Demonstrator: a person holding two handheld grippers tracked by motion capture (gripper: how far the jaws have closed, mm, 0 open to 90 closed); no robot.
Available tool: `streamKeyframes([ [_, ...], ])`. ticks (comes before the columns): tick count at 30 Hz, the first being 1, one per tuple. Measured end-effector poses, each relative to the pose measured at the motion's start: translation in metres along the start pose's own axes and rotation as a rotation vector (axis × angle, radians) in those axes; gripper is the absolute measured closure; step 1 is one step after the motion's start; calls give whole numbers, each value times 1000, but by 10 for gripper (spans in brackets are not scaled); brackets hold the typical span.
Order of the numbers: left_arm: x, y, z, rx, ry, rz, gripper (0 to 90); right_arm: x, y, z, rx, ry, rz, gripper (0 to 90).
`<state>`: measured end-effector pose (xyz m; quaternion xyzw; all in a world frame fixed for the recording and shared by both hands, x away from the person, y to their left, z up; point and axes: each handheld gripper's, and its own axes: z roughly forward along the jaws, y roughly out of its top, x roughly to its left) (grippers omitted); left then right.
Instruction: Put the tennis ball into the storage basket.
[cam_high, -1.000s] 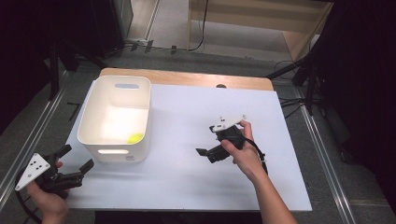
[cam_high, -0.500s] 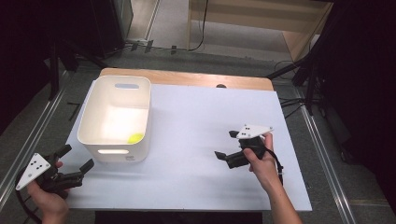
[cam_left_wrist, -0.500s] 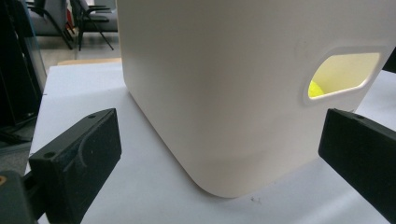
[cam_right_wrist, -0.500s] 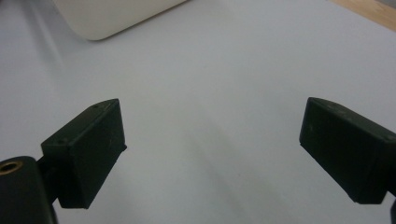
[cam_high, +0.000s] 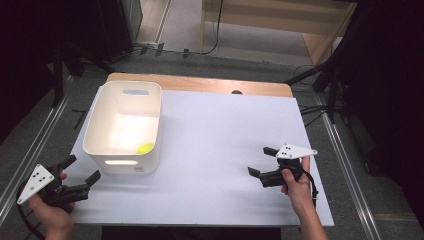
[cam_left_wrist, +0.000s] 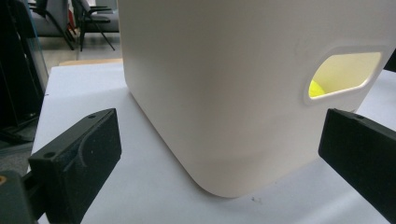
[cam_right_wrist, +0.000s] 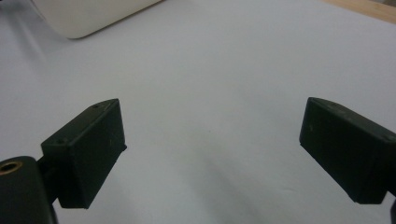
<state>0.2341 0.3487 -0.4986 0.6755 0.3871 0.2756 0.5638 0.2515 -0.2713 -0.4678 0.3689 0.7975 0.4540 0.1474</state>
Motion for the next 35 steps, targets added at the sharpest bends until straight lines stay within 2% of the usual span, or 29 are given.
streamKeyframes([
  [20,0,0,0,-3,0,0,0,-31,-56,-39,-94,-87,116,54],
  [23,0,0,-1,-6,0,-5,0,-33,-63,-45,-95,-122,121,54],
  [27,1,0,-1,-4,-3,-5,0,-36,-73,-53,-114,-136,154,54],
  [33,1,0,-1,-4,-5,-11,0,-35,-83,-55,-105,-184,178,53],
  [35,1,0,-1,-4,-7,-11,0,-35,-84,-55,-110,-176,197,53],
])
